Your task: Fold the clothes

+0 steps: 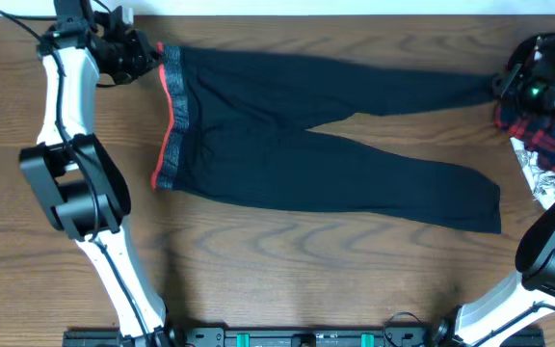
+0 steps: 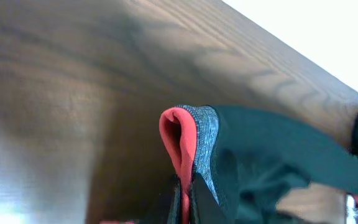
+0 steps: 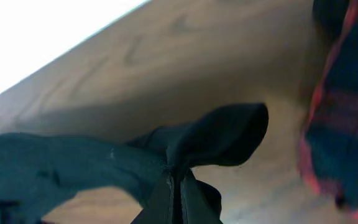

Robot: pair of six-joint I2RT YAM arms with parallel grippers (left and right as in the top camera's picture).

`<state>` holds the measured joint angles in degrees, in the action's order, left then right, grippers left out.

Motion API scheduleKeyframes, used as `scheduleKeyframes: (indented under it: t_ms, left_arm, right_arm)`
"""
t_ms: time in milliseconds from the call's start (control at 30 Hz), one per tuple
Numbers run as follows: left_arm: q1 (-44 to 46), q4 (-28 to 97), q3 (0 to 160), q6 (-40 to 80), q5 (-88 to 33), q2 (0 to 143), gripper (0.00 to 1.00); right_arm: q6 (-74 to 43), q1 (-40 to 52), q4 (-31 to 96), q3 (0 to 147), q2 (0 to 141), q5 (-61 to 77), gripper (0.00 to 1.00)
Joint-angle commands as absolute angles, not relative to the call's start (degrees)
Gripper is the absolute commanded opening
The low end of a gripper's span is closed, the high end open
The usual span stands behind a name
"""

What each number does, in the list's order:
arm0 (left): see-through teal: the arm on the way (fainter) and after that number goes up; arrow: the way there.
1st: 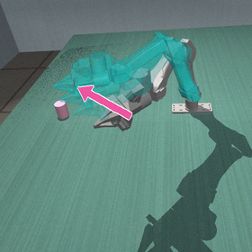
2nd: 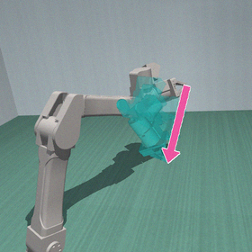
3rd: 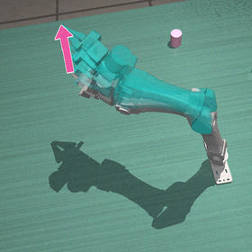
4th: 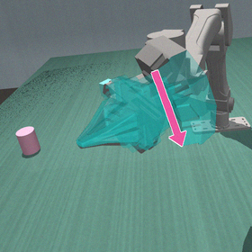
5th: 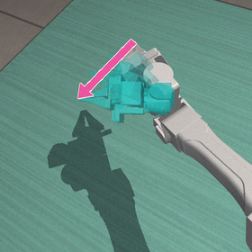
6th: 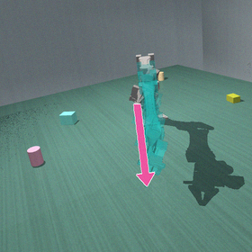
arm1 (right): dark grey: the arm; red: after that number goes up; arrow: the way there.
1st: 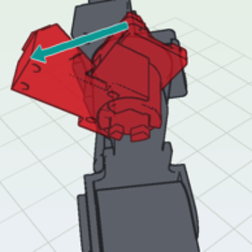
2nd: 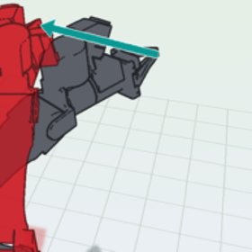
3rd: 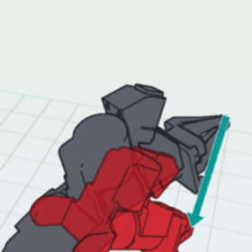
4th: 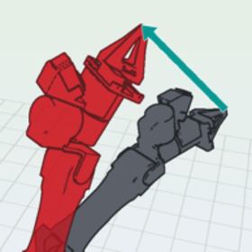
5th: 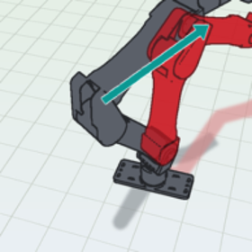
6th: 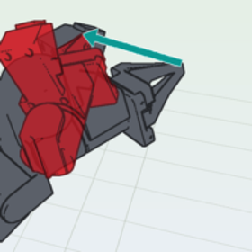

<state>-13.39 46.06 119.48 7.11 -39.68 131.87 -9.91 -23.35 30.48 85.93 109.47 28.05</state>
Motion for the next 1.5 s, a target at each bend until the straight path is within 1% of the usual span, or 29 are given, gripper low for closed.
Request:
scheduleKeyframes:
  t_ms: [0,100,200,367,667,867,967,1000,1033,1100,1133,1167,1200,1233,1267,1300,1333,1367,1400,1467]
  left_arm:
    - [-13.8,48.8,119.9,3.7,-39.3,130.3,0.06]
    - [-13.8,52.0,119.9,1.7,-39.1,130.3,0.06]
    - [-13.8,54.8,119.9,0.5,-35.1,130.3,0.06]
    - [-13.8,55.7,119.9,-1.9,-32.7,130.3,0.06]
    - [-13.1,47.3,119.9,-1.9,-32.7,130.3,0.06]
    - [-11.1,41.5,119.9,-1.8,-29.1,130.4,0.09]
    - [-9.6,39.9,119.9,-1.8,-25.9,130.8,0.17]
    - [-9.1,39.5,119.9,-1.9,-24.8,130.9,0.21]
    - [-8.7,39.2,119.9,-1.9,-23.7,131.2,0.30]
    - [-8.1,38.9,119.9,-1.9,-22.0,131.5,0.43]
    - [-7.9,38.9,119.9,-1.8,-20.9,131.5,0.51]
    - [-7.8,39.2,119.9,-1.8,-20.0,131.6,0.54]
    - [-7.8,39.5,119.9,-1.6,-19.3,131.6,0.54]
    - [-7.9,40.0,119.9,-1.3,-18.7,131.6,0.54]
    - [-8.1,40.8,119.9,-0.6,-18.5,131.5,0.55]
    - [-8.4,41.5,119.9,0.0,-18.5,131.5,0.56]
    - [-8.7,42.5,119.9,0.3,-18.6,131.4,0.56]
    - [-9.0,43.6,119.9,0.3,-18.6,131.3,0.56]
    - [-9.1,45.1,119.9,0.3,-18.6,131.1,0.56]
    - [-9.3,47.8,119.9,0.2,-18.5,130.9,0.56]
  right_arm:
    - [-7.7,-23.3,33.0,87.3,107.0,28.9,0.01]
    - [-7.4,-23.3,36.4,87.3,106.3,28.9,0.01]
    - [-6.7,-23.3,39.1,87.3,105.5,28.9,0.01]
    - [-6.3,-23.7,38.3,87.3,105.2,28.7,0.01]
    - [-8.4,-23.6,33.7,87.3,105.2,17.9,0.01]
    - [-9.2,-23.6,32.5,87.3,105.6,16.6,0.01]
    - [-9.2,-23.5,32.2,87.3,106.1,16.5,0.01]
    - [-9.2,-23.4,32.1,87.3,106.3,16.5,0.01]
    - [-9.2,-23.3,31.8,87.3,106.6,16.4,0.01]
    - [-9.4,-23.1,31.3,87.3,107.2,16.3,0.01]
    - [-9.4,-23.0,31.0,87.3,107.6,16.3,0.04]
    - [-9.3,-22.9,30.9,87.3,107.8,16.3,0.08]
    - [-9.1,-22.9,30.9,87.3,107.9,16.3,0.11]
    - [-9.1,-22.9,31.1,87.3,108.0,16.2,0.19]
    - [-9.0,-22.9,31.1,87.3,108.0,16.3,0.29]
    - [-9.0,-23.0,31.0,87.3,107.9,16.3,0.41]
    - [-9.0,-23.0,30.8,87.3,107.9,16.1,0.62]
    - [-9.0,-23.0,30.6,87.3,107.8,15.7,0.77]
    - [-9.0,-23.0,30.7,87.3,107.9,15.4,0.87]
    - [-9.0,-23.0,31.6,87.3,107.8,15.4,0.91]
